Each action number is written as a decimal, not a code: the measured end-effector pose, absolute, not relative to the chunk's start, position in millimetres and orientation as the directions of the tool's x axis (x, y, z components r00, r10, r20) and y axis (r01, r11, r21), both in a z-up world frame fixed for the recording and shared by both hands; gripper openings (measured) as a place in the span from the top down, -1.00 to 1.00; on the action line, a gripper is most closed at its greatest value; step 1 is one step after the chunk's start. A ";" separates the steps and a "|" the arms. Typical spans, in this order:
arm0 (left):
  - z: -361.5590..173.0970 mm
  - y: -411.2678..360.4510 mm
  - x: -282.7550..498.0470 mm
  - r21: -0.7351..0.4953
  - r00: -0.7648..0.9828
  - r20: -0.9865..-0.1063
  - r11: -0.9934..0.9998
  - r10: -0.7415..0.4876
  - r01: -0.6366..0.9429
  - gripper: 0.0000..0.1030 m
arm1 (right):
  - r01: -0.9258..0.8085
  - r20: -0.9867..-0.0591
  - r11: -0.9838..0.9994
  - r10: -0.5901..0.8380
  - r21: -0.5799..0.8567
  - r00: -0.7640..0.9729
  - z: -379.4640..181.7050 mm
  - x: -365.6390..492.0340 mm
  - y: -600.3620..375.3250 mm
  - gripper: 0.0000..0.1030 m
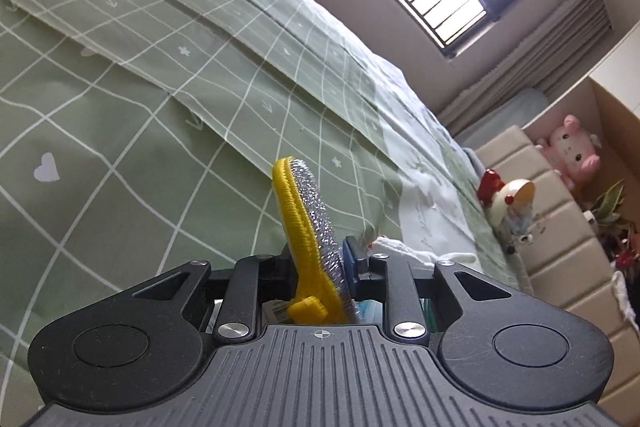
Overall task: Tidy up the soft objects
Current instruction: 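Grasp the yellow glitter pad with the left tool and lift it, then hold the glitter pad in the left tool while the right tool grasps the white wipes packet, then lower the glitter pad into the pink box with the left tool while the right tool drops the packet in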
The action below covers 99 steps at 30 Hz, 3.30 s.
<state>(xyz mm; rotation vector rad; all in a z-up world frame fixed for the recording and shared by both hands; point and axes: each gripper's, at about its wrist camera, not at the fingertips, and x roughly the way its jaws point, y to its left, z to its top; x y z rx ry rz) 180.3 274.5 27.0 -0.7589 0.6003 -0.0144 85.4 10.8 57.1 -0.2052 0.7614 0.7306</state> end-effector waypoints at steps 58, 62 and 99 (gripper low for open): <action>95.9 329.4 24.3 -0.458 0.914 -0.401 0.851 0.061 -0.257 0.65 | -0.791 -0.839 0.586 0.510 0.176 0.191 78.1 151.2 163.0 -0.43; 139.1 318.4 43.6 -0.447 0.945 -0.323 0.871 0.057 -0.206 0.65 | -0.786 -0.768 0.596 0.577 0.164 0.277 141.6 151.6 128.7 -0.43; 110.4 -57.5 199.6 -0.346 0.728 -0.535 0.897 -0.429 0.274 0.52 | -0.145 -0.674 0.963 0.262 0.226 0.690 120.7 201.1 -304.5 -0.50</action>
